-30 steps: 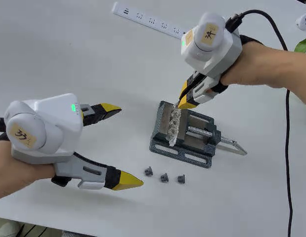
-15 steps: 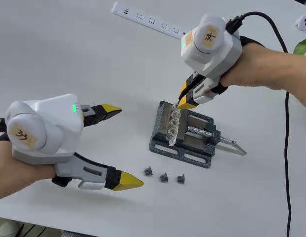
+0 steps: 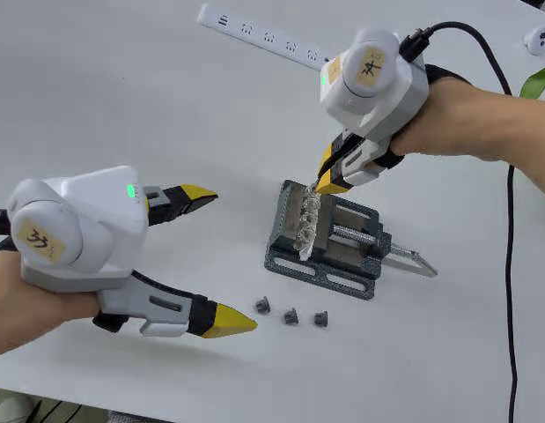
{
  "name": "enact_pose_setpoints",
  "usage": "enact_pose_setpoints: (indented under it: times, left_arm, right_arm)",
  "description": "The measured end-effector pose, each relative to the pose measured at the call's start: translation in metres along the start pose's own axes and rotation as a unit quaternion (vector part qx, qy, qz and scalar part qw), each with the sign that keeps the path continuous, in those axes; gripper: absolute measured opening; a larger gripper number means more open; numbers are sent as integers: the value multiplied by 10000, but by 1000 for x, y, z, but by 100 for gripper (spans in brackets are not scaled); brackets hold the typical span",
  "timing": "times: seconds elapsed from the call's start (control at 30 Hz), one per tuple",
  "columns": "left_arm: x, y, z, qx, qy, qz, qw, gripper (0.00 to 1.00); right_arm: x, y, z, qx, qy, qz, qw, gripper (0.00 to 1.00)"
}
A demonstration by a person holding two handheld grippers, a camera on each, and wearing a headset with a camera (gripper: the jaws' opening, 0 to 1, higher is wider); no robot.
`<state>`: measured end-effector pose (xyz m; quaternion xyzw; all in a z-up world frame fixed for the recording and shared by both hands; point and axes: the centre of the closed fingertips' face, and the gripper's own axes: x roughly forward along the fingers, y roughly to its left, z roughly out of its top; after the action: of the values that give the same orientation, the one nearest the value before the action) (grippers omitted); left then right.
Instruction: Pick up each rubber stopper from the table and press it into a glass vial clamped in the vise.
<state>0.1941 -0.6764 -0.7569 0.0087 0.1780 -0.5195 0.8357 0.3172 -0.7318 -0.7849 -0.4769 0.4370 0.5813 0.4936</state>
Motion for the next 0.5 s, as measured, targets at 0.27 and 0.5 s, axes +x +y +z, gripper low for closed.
enact_pose_setpoints:
  times: [0.27,0.5]
  left_arm:
    - [0,0,0,12,-7,-2,10000,92]
    - [0,0,0,9,-2,-5,10000,92]
  right_arm:
    - [0,-1,0,64,-15,10,10000,7]
    - [-1,2,1,180,16,84,9998,6]
